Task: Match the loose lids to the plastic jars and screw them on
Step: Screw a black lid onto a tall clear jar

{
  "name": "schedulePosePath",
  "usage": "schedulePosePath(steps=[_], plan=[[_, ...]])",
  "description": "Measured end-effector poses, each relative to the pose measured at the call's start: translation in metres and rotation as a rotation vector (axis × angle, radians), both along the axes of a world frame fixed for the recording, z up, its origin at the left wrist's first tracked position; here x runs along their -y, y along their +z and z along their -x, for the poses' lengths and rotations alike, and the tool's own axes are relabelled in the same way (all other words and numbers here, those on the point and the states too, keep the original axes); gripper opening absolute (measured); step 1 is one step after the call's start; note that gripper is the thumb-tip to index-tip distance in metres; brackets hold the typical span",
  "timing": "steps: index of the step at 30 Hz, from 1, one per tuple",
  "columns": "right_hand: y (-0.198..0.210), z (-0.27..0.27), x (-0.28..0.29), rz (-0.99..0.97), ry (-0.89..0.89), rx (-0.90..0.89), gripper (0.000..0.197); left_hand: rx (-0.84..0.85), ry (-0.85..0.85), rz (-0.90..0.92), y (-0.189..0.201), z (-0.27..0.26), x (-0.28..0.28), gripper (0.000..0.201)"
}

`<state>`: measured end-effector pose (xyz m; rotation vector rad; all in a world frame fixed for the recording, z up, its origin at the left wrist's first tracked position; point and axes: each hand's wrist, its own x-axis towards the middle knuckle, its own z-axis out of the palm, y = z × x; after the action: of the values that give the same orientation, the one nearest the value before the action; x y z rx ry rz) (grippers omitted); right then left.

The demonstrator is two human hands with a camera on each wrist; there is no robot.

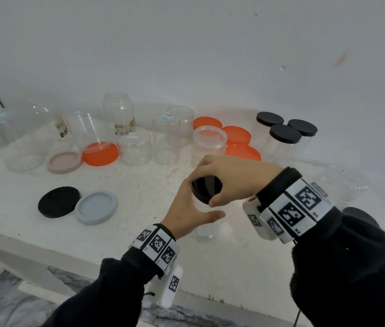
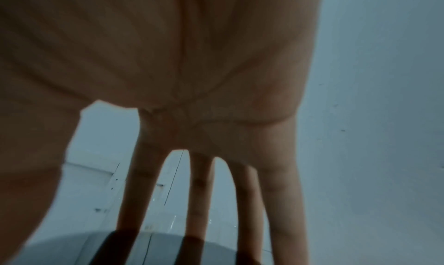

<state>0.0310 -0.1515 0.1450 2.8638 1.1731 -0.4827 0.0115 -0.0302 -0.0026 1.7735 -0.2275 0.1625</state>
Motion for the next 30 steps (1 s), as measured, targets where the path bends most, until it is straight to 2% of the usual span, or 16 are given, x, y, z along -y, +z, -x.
schedulePosePath(steps=[6,8,12,17,24,27,30], plan=[[-0.015,0.005,-0.008,0.016,-0.079,0.25,0.059,-0.018,-0.002,0.035,0.001,0.001,0.001,0.081],[-0.013,0.004,-0.006,0.011,-0.074,0.222,0.061,-0.03,-0.021,0.042,0.001,0.0,0.0,0.083],[-0.011,0.002,0.001,-0.054,-0.058,0.045,0.062,-0.049,-0.092,0.054,0.004,0.0,-0.005,0.088],[-0.02,0.01,-0.001,-0.088,-0.121,0.173,0.059,-0.035,-0.08,0.059,0.008,0.004,-0.005,0.08],[-0.024,0.012,-0.002,-0.131,-0.172,0.2,0.059,0.007,-0.095,0.112,0.013,0.005,-0.002,0.06],[-0.029,0.015,-0.001,-0.158,-0.203,0.224,0.057,0.017,-0.118,0.108,0.013,0.004,-0.003,0.062],[-0.037,0.02,0.0,-0.146,-0.241,0.245,0.058,0.002,-0.165,0.077,0.007,0.002,-0.006,0.074]])
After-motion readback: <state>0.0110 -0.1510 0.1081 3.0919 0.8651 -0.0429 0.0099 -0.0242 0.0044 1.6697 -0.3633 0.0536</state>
